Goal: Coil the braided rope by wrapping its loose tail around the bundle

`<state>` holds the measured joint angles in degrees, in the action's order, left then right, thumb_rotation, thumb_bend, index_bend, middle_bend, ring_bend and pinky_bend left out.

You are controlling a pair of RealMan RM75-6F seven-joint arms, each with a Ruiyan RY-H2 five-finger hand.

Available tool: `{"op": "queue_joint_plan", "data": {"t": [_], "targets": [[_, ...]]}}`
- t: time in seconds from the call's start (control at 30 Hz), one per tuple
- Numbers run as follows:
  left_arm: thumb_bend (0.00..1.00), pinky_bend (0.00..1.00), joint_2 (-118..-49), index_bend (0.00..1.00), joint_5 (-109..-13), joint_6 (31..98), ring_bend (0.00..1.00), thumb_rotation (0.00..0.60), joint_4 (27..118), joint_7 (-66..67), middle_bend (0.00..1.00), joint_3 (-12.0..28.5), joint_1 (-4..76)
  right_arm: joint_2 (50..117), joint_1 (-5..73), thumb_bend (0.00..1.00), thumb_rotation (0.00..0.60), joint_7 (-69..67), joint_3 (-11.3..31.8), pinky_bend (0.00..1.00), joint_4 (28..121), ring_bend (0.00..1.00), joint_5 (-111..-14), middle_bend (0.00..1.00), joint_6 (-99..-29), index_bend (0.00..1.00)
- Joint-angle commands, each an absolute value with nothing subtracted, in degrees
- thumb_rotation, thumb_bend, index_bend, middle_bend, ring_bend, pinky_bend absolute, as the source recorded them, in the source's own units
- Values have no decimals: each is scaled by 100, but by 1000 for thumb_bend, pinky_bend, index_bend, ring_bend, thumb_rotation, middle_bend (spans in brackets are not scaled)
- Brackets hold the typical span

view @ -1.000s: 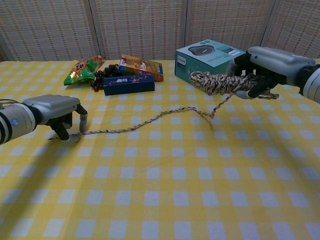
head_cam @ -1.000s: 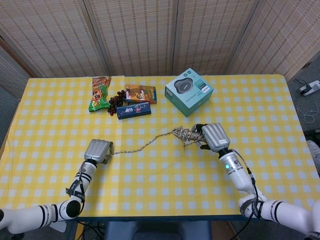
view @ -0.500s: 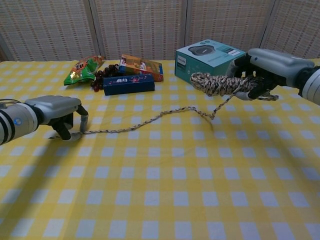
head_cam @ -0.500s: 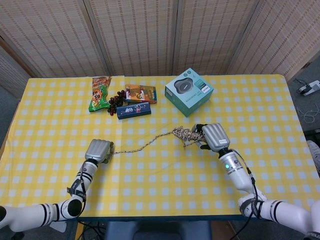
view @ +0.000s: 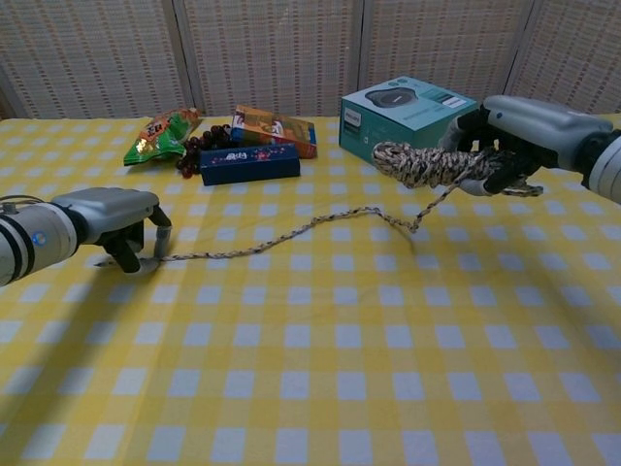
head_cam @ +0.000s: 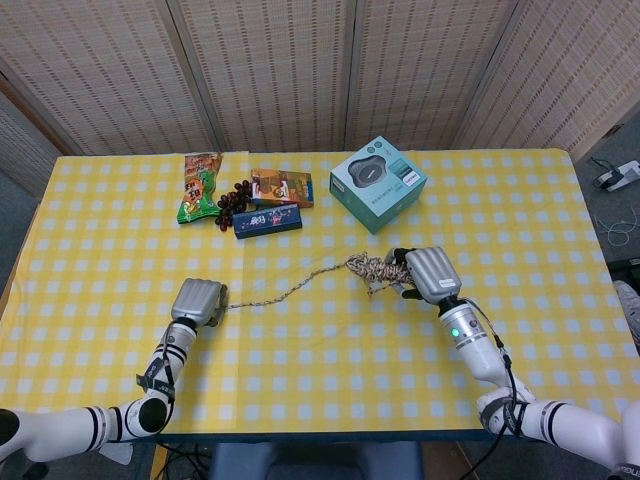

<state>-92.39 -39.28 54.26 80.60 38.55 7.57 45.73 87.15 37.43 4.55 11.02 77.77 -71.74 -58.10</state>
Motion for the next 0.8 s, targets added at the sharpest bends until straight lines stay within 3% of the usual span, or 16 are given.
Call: {"op": "queue_joint_plan", "data": {"t": [0.03,0.33,0.8], "targets": [[425,1000,-9194,710,-3927,5427,1000,600,8099,3831,1000,738,4562,8702,3741,570,600,461,1105,647,7784,565,-7175,620,-5810,716],[426,1000,-8425,718,-4536,5647,1000,571,8950,3248,1000,743,4297,8528,3718,569,600,264,1218,647,8042,565,-7295,620,-5956,716],[426,1000,-6720,720,-6766,6284,1000,582,10238,1332,1000,895,3681,8669,4006,570,600,248,1508,647,8082,565,-7241,620,-5895,720]]}}
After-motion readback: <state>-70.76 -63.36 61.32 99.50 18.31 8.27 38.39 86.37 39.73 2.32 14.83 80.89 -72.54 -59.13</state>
